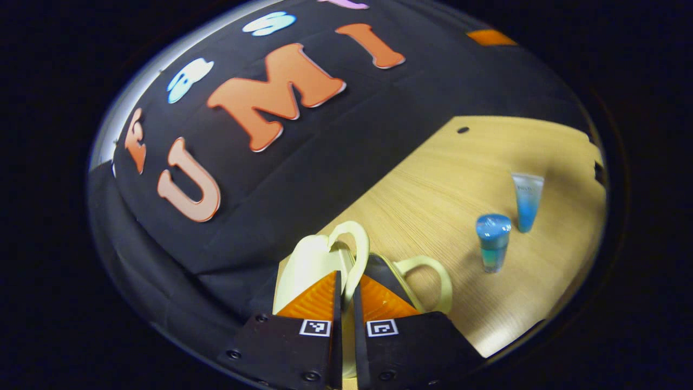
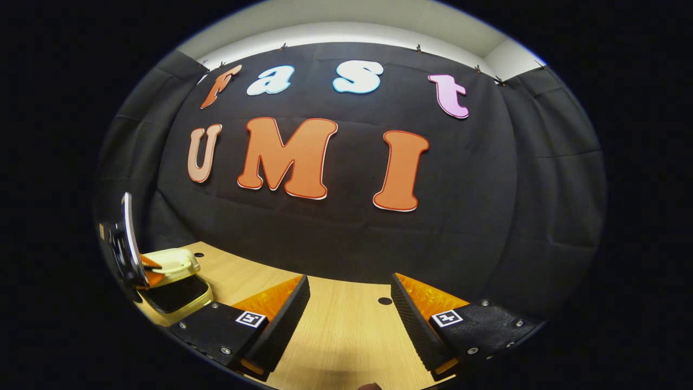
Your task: First open the suitcase, pack the skin care products into it, and then close the suitcase.
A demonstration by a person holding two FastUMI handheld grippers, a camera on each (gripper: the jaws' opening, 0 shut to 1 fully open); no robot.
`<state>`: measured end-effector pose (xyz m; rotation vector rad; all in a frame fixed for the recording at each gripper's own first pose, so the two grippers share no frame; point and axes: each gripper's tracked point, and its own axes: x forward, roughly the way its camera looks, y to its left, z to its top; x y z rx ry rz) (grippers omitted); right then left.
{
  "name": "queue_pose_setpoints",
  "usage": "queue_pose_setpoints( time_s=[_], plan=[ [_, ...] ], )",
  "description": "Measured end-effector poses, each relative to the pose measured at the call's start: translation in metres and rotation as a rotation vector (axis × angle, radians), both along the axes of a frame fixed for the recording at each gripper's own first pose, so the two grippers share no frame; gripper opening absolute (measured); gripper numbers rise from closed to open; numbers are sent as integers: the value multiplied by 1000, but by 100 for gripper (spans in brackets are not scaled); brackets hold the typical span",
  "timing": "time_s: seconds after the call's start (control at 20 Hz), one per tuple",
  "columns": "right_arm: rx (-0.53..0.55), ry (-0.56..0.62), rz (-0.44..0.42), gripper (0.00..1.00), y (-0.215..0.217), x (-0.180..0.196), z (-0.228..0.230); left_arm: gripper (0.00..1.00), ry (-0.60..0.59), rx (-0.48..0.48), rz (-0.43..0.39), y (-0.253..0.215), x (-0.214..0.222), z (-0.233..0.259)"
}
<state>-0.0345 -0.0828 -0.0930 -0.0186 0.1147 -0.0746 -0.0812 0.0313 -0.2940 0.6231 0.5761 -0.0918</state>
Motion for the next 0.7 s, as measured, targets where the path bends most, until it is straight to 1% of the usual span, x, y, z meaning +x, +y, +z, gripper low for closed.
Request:
queue_pose_setpoints(
  time_s=[0.1,0.2,0.4,0.6,0.7],
  plan=[
    [-2,-6,19,96,3,4,1,10,-37,-68,85,18,5,15],
    [-3,-7,37,95,4,6,0,10,-71,-113,156,37,9,32],
    [-5,-6,65,96,4,7,-2,10,-121,-133,261,57,6,43],
    [0,3,75,95,4,11,-7,10,-165,-181,376,65,6,42],
    [6,16,74,96,9,10,-8,10,-179,-219,419,66,6,43]
  ],
)
